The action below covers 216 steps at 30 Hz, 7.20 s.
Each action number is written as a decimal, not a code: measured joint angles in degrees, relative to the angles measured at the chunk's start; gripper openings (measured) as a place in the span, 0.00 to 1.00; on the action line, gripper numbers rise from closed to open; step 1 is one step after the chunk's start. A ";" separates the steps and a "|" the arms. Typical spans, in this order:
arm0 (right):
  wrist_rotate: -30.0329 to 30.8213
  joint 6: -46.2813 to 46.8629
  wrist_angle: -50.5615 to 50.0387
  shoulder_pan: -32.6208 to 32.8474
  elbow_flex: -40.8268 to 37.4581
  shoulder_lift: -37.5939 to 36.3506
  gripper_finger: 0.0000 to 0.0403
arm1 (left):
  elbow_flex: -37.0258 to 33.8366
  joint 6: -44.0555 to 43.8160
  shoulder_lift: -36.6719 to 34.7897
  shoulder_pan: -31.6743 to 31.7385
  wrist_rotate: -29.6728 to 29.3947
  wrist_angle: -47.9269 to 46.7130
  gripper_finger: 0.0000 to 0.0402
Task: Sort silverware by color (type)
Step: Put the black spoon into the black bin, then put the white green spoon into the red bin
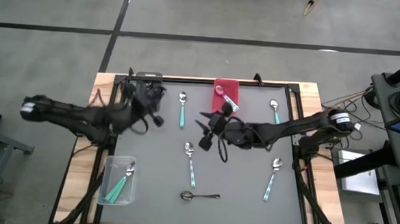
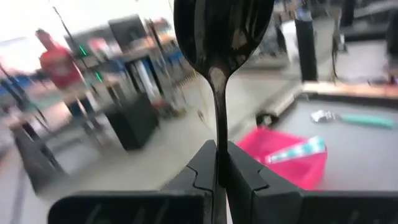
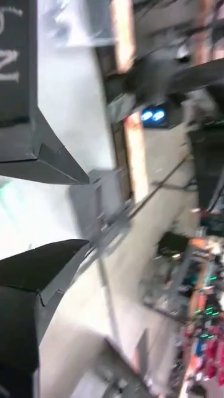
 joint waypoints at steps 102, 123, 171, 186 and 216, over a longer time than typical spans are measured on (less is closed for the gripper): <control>-3.62 -8.11 -30.93 -2.90 -1.61 -2.50 0.35 | 25.45 -15.47 40.10 61.94 53.56 -60.55 0.01; -3.55 -8.00 -31.56 -2.90 -1.61 -2.50 0.35 | 24.39 -19.55 46.64 61.94 53.04 -59.96 0.02; -3.53 -1.76 -34.73 -2.88 -1.54 -2.52 0.35 | 24.21 -12.41 36.60 58.21 52.56 -54.63 0.17; -14.08 23.11 -34.61 -2.83 -1.54 -2.22 0.34 | 5.96 -11.38 8.78 31.83 52.69 -21.64 0.17; -45.68 65.67 -63.12 8.35 -1.54 0.28 0.35 | -11.95 -24.48 1.22 2.32 52.59 10.23 0.16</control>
